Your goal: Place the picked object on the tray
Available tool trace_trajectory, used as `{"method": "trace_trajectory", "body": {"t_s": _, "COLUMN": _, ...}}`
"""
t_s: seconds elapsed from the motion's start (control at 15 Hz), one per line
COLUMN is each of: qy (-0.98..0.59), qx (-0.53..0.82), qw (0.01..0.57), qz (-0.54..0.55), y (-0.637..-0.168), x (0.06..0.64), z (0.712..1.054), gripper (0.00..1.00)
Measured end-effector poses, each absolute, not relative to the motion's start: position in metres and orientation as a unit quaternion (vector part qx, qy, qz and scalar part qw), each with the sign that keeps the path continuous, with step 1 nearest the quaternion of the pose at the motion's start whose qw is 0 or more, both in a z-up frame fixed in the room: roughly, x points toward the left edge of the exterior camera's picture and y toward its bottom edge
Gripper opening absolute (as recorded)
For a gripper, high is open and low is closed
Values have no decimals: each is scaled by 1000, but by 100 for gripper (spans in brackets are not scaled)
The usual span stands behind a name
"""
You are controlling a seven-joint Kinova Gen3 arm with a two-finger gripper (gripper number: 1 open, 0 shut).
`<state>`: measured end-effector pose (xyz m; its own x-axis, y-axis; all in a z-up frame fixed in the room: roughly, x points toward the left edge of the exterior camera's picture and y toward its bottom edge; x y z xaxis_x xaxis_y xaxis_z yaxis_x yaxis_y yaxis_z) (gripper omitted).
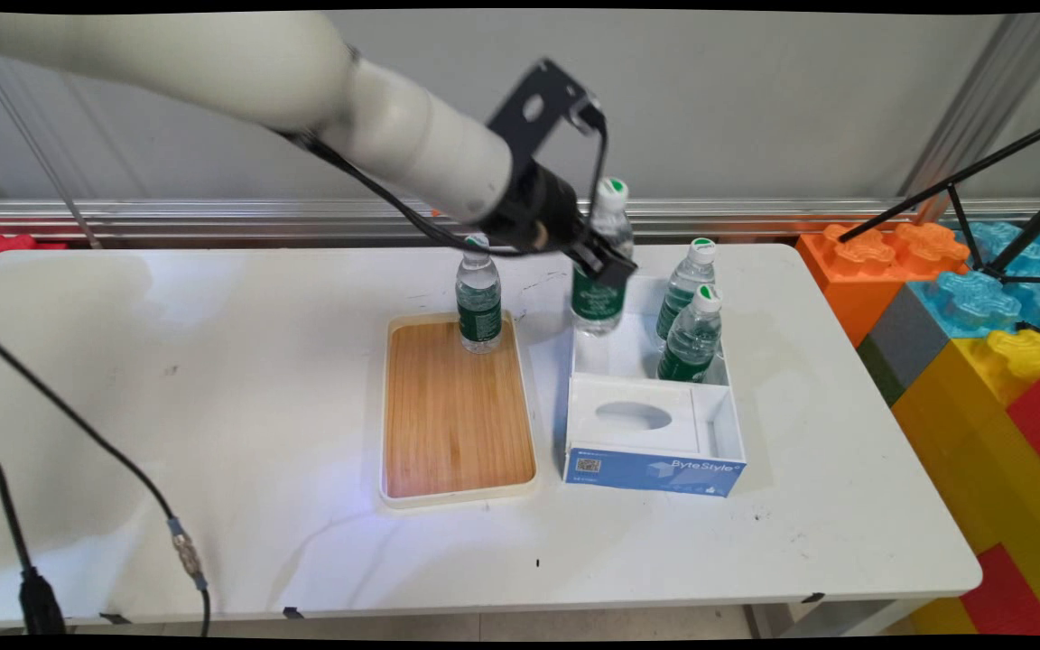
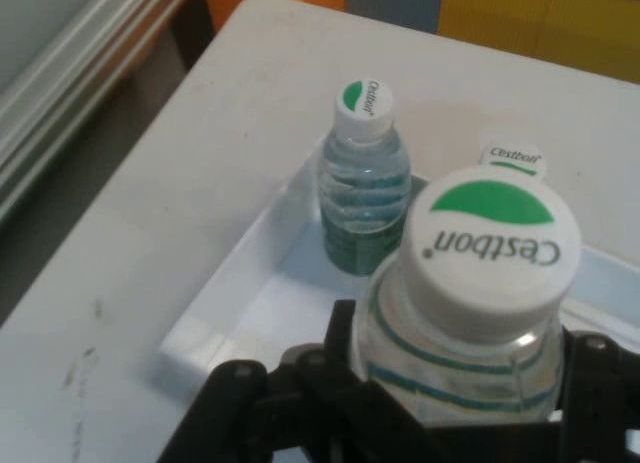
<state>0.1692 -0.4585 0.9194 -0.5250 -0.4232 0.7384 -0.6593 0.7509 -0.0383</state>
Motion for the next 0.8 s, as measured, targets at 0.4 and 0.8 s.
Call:
{"method": "trace_trajectory", "body": {"t_s": 0.4, "qy": -879, "qx": 301, "qw": 339, "qz": 148, "y": -426, "x": 232, "z": 953, "gripper": 0}}
{"method": "trace_trajectory", "body": {"t_s": 0.8, "qy": -894, "qx": 252, "qw": 351, "qz": 118, "y": -395, "x": 281, "z": 931, "gripper": 0}}
